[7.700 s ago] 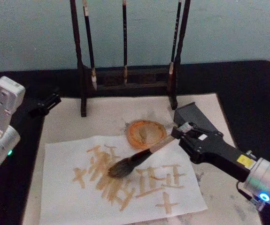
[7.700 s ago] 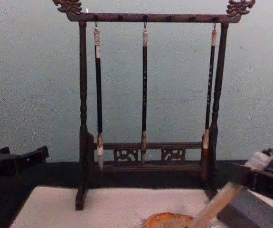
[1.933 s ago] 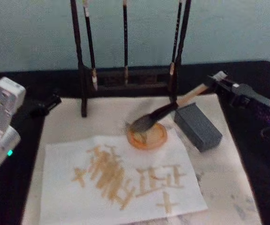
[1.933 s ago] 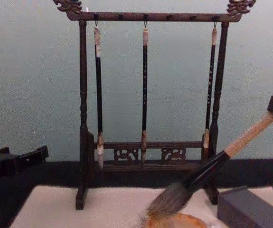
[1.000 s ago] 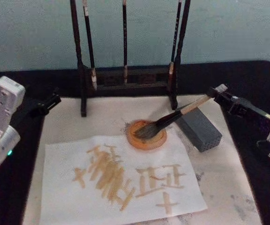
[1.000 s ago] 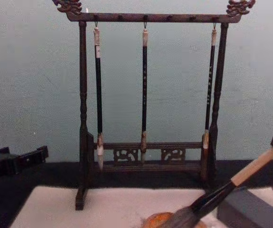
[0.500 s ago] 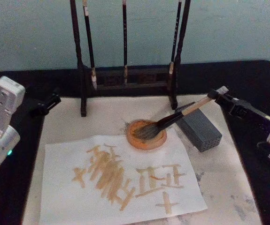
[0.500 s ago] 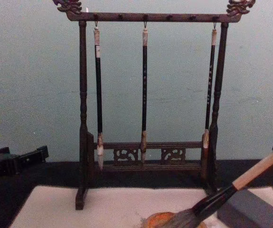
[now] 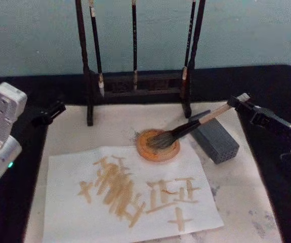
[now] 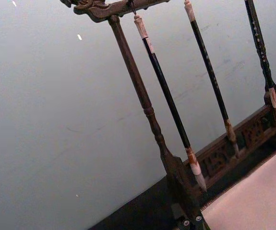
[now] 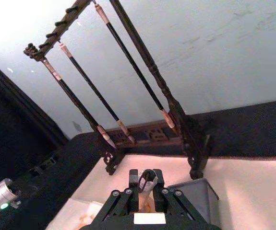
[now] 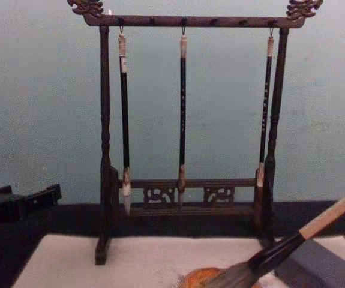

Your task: Pick up the brush from the inkstone, write on the paper, then place the brush back to its original position.

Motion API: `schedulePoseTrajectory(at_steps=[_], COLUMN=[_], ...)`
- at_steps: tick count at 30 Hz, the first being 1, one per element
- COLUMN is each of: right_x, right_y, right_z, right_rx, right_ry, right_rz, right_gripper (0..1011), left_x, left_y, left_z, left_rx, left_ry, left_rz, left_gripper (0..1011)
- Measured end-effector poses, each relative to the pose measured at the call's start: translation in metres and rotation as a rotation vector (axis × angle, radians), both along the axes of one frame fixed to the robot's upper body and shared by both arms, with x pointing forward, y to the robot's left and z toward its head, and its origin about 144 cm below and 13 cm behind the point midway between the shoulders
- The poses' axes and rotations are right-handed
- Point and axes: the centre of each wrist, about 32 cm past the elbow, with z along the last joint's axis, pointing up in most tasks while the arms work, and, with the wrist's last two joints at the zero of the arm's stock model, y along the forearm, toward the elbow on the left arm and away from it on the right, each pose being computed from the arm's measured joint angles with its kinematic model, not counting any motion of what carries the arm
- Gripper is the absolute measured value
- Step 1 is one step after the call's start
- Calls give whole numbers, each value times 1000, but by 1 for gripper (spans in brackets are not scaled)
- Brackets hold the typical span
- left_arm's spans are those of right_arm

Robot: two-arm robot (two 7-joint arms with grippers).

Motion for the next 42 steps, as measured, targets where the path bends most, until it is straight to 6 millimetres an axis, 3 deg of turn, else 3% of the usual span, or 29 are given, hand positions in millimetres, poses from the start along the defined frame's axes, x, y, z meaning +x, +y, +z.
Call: schedulePoseTrajectory(at_steps=[42], right_x=[7], right_y=[-11], right_z=[1], right_rx=[-33], right_ry=[69], right_rz=[-67], right_gripper=[171], left_x=[0], left_y=[0], left_z=[0], left_rx=[0], left_ry=[0], left_rz=[0], left_gripper=[1002])
